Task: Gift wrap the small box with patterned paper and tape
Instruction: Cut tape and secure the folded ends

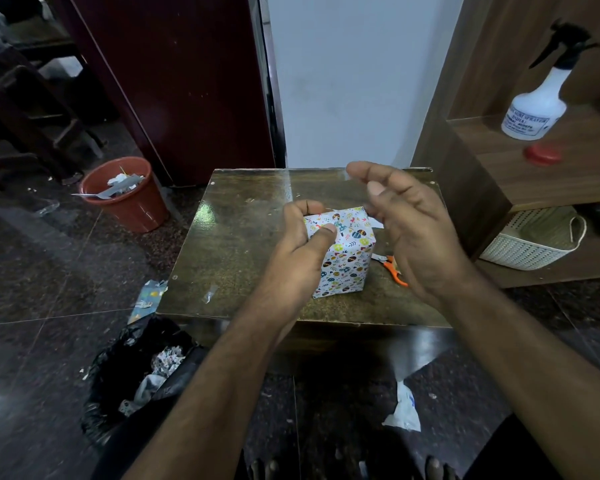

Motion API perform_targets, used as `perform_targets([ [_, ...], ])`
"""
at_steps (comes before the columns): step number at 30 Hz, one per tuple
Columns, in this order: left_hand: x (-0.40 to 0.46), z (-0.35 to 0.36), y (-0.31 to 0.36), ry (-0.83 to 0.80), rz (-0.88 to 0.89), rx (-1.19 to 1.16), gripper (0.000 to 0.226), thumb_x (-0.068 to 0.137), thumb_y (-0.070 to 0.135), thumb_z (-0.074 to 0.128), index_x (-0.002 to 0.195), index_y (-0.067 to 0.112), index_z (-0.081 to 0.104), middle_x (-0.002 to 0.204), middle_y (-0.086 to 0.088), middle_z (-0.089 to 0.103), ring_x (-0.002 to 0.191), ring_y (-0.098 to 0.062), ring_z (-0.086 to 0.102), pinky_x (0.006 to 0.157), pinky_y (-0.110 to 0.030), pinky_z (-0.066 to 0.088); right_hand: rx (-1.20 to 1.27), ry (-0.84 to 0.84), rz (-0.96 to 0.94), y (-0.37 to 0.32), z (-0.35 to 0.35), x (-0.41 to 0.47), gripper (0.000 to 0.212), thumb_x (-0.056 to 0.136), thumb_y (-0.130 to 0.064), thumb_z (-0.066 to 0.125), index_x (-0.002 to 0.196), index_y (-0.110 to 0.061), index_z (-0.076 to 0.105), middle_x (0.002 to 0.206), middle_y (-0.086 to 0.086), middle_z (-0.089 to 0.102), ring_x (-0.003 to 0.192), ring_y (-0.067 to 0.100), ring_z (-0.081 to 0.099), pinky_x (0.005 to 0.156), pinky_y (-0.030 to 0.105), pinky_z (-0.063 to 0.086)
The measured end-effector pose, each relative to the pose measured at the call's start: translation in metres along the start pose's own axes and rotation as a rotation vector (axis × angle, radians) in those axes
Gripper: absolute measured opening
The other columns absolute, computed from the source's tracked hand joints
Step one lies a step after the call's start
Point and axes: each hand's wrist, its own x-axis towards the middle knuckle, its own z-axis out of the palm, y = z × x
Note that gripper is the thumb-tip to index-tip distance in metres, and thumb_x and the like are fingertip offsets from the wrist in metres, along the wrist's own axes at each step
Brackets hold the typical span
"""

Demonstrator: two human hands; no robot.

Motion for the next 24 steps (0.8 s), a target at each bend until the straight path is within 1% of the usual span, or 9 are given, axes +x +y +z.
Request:
perform_targets([
  [2,0.0,0.002,0.002,0.027,0.027,0.046,0.029,0.093,0.036,0.053,0.12,0.037,0.042,0.126,-0.014,0.063,0.109,-0.03,0.065,0.097,-0.052,0.054,0.085,-0.055,0.088,-0.003,-0.004,-0.002,0.028,0.102,-0.022,0.052,0.118,-0.008,0.07,0.119,0.007,0.072,0.099,0.012,0.066,0.076,0.021,0.055],
  [5,-0.001,0.003,0.003,0.035,0.073,0.046,0.031,0.09,0.033,0.05,0.118,0.043,0.04,0.123,-0.013,0.063,0.112,-0.037,0.063,0.098,-0.062,0.051,0.027,-0.13,0.174,-0.001,-0.013,-0.001,0.038,0.101,-0.029,0.052,0.118,0.002,0.069,0.109,0.009,0.073,0.096,0.017,0.065,0.079,0.025,0.053],
  [8,0.001,0.002,0.001,0.009,0.095,0.034,0.031,0.092,0.028,0.05,0.116,0.046,0.043,0.113,-0.019,0.065,0.093,-0.03,0.062,0.085,-0.056,0.055,-0.027,-0.147,0.18,0.0,-0.018,0.0,0.04,0.105,-0.026,0.05,0.118,0.007,0.067,0.107,0.007,0.073,0.098,0.018,0.065,0.082,0.024,0.052],
  [11,0.002,0.001,0.0,-0.043,0.082,-0.04,0.027,0.103,0.015,0.047,0.113,0.04,0.045,0.099,-0.01,0.062,0.086,-0.024,0.059,0.072,-0.044,0.049,-0.016,-0.137,0.184,-0.002,-0.021,-0.001,0.039,0.105,-0.026,0.049,0.115,0.006,0.069,0.107,0.007,0.074,0.1,0.019,0.067,0.086,0.025,0.053],
  [14,0.002,0.001,0.0,-0.077,0.076,-0.043,0.025,0.107,0.012,0.042,0.108,0.037,0.047,0.099,-0.011,0.06,0.086,-0.024,0.056,0.071,-0.042,0.046,-0.034,-0.13,0.187,-0.002,-0.021,-0.002,0.037,0.105,-0.027,0.051,0.114,0.003,0.071,0.112,0.01,0.075,0.106,0.024,0.067,0.096,0.037,0.052],
  [18,0.002,0.002,-0.001,-0.083,0.101,0.002,0.013,0.098,0.029,0.045,0.102,0.04,0.05,0.113,-0.028,0.056,0.093,-0.027,0.051,0.079,-0.045,0.042,-0.053,-0.117,0.189,0.0,-0.022,-0.002,0.031,0.101,-0.032,0.059,0.108,-0.007,0.077,0.114,0.021,0.073,0.106,0.031,0.062,0.103,0.047,0.051],
  [21,0.004,0.002,-0.004,-0.081,0.119,0.014,0.015,0.098,0.032,0.045,0.106,0.044,0.051,0.126,-0.022,0.057,0.107,-0.039,0.056,0.089,-0.058,0.046,-0.065,-0.114,0.177,0.0,-0.023,-0.002,0.029,0.099,-0.034,0.062,0.106,-0.011,0.079,0.117,0.028,0.069,0.106,0.034,0.061,0.098,0.042,0.054],
  [23,0.006,0.002,-0.006,-0.078,0.132,0.038,0.015,0.099,0.034,0.044,0.106,0.045,0.052,0.128,-0.018,0.058,0.118,-0.047,0.055,0.098,-0.068,0.045,-0.063,-0.117,0.181,0.0,-0.023,-0.002,0.028,0.099,-0.029,0.06,0.107,-0.009,0.077,0.114,0.016,0.075,0.108,0.03,0.065,0.094,0.034,0.055],
  [24,0.007,0.003,-0.006,-0.074,0.144,0.047,0.014,0.1,0.036,0.043,0.106,0.045,0.052,0.126,-0.018,0.058,0.117,-0.047,0.055,0.097,-0.068,0.045,-0.064,-0.118,0.186,0.001,-0.023,-0.001,0.026,0.101,-0.026,0.059,0.107,-0.009,0.077,0.113,0.01,0.076,0.109,0.026,0.067,0.093,0.031,0.055],
])
